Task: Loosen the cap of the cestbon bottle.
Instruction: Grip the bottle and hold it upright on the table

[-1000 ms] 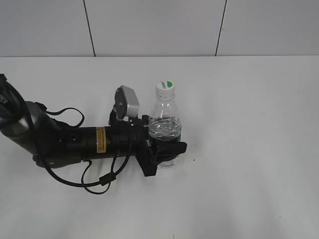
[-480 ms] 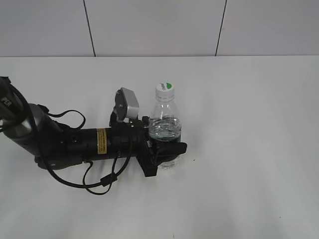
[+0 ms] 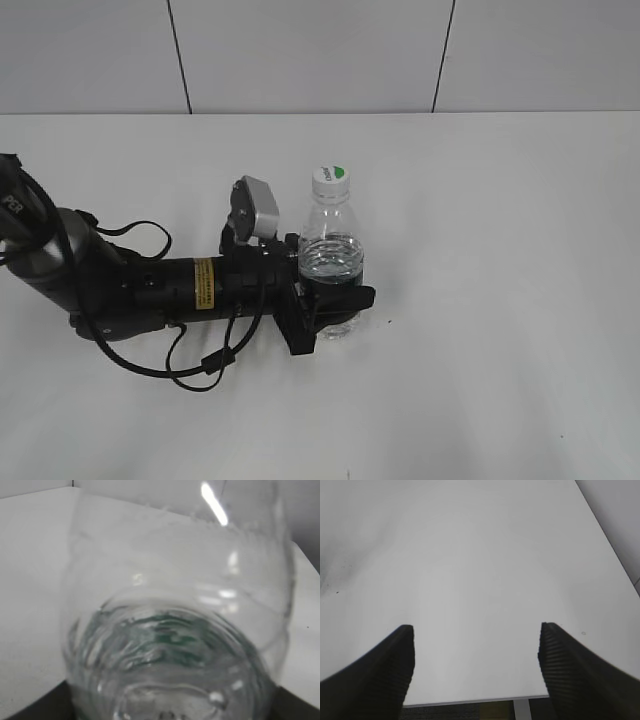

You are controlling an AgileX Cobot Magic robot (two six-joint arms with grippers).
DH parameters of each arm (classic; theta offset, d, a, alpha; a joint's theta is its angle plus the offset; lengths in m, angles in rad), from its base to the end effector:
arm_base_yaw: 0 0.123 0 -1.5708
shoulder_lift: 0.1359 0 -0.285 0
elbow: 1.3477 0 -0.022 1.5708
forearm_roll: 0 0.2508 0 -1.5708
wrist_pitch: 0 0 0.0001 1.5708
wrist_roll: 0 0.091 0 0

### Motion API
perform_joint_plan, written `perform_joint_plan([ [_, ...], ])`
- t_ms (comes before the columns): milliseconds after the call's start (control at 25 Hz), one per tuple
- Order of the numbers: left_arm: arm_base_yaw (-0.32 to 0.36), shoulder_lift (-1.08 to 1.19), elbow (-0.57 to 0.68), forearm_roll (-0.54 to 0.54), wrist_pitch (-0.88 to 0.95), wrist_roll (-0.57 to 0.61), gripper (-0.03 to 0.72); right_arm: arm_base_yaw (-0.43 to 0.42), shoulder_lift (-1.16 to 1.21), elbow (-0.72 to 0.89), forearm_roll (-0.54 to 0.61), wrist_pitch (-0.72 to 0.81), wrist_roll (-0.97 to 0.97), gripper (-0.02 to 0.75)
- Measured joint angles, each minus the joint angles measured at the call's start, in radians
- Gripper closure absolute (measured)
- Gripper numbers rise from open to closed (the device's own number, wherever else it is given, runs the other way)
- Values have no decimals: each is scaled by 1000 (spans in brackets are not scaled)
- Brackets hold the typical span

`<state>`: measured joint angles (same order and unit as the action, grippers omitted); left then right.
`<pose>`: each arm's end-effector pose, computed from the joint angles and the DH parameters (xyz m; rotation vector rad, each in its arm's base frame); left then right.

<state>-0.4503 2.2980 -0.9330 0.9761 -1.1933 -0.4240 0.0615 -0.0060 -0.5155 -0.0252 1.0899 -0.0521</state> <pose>0.2982 -0.2220 0.0560 1.0625 1.5906 -1.0801 -0.0087 -0.0026 0.2792 -0.1146 2.0486 -0.0243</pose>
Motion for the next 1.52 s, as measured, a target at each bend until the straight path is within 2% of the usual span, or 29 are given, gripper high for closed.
perform_joint_plan([
  [360,0,0,0,-1,0,0,288,0,5,-10,7,-7,-53,149],
  [600,0,1,0,-2,0,0,288,0,225,-122,44,-85,-118,149],
  [880,0,2,0,-1,0,43,288,0,622,-367,130,-84,-198,149],
  [1080,0,2,0,0,0,71,288,0,937,-602,232,-6,-230,149],
  [1240,-1,2,0,8,0,124,288,0,1101,-760,296,66,-243,149],
  [1520,-1,3,0,14,-1,143,288,0,1283,-958,307,121,-247,149],
])
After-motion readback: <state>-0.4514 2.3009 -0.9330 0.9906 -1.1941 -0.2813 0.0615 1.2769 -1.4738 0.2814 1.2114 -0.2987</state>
